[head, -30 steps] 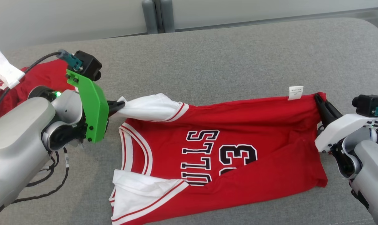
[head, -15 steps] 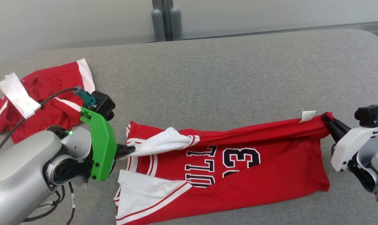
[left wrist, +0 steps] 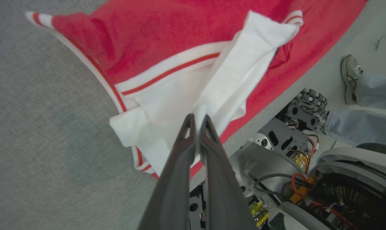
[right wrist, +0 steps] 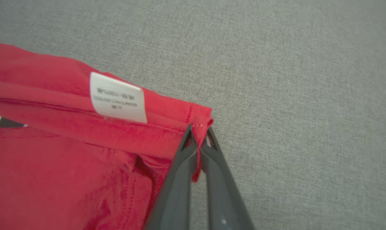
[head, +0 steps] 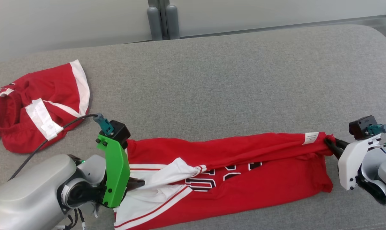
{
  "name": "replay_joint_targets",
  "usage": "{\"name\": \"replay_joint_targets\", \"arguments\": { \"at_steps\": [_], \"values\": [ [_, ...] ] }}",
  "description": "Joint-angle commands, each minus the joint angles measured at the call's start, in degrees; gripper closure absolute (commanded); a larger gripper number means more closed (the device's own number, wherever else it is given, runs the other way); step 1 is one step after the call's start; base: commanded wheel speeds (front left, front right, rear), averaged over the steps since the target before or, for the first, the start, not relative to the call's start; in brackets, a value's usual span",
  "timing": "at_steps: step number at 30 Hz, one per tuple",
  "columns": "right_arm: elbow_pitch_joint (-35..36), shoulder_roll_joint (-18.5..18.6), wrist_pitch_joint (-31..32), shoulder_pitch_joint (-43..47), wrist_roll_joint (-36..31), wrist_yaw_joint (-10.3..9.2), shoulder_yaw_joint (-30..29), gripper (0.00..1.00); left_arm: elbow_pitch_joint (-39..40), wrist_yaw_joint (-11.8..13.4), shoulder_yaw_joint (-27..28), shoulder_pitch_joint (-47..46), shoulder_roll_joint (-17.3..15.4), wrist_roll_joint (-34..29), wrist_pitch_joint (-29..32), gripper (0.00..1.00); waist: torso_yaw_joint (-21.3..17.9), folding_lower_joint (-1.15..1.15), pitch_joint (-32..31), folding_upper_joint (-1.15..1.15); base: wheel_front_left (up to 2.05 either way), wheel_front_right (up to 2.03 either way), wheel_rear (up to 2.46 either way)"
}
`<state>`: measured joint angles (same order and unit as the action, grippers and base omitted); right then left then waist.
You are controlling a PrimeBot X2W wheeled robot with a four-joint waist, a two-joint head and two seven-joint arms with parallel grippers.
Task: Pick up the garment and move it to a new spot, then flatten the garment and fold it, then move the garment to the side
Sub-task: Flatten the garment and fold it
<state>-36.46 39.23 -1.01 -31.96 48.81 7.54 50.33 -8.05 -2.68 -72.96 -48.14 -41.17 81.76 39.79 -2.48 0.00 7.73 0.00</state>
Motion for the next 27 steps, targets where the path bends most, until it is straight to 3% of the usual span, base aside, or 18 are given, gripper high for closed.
{"name": "replay_joint_targets", "arguments": {
  "at_steps": [1,2,3,4,11,16,23,27],
  "values": [
    [0.0,0.3,0.4,-0.7,0.5,-0.10,0.7,0.00,-0.7,0.1,-0.1,1.3,0.3,0.1,0.3,1.00,-0.3,0.00,0.1,0.00,0.00,0.00,0.00],
    [-0.1,0.3,0.4,-1.0,0.3,-0.10,1.1,0.00,-0.9,0.0,-0.1,1.5,0.5,0.0,0.3,0.66,-0.4,0.00,0.1,0.00,0.00,0.00,0.00],
    [-0.2,0.4,0.4,-1.5,-0.2,-0.10,1.7,0.00,-1.3,0.0,-0.1,1.9,0.8,0.1,0.5,0.06,-0.5,0.00,0.1,0.00,0.00,0.00,0.00],
    [-0.2,0.5,0.3,-1.8,-0.5,-0.10,2.0,0.00,-1.5,-0.2,-0.2,2.2,0.9,0.1,0.8,0.00,-0.6,0.00,0.1,0.00,0.00,0.00,0.00],
    [0.5,3.4,-0.8,-2.6,-1.5,-0.10,3.9,0.00,-2.6,-1.1,2.1,1.8,0.5,0.8,-1.9,0.00,-0.5,0.00,-1.9,0.00,0.00,0.00,0.00],
    [2.2,5.7,-4.0,-1.2,0.4,-0.10,0.3,0.00,-1.4,-0.7,6.4,1.5,-1.4,-0.9,-10.4,0.00,-0.4,0.00,-4.0,0.00,0.00,0.00,0.00],
    [5.8,5.5,-10.6,4.1,3.8,-0.10,-10.2,0.00,1.3,4.2,12.1,6.0,-3.5,-6.2,-29.3,0.00,0.2,0.00,-6.1,0.00,0.00,0.00,0.00],
    [7.7,3.5,-13.1,8.9,3.1,-0.10,-17.8,0.00,2.6,8.6,14.5,10.0,-4.5,-9.2,-39.6,0.00,0.9,0.00,-7.3,0.00,0.00,0.00,0.00]
  ]
}}
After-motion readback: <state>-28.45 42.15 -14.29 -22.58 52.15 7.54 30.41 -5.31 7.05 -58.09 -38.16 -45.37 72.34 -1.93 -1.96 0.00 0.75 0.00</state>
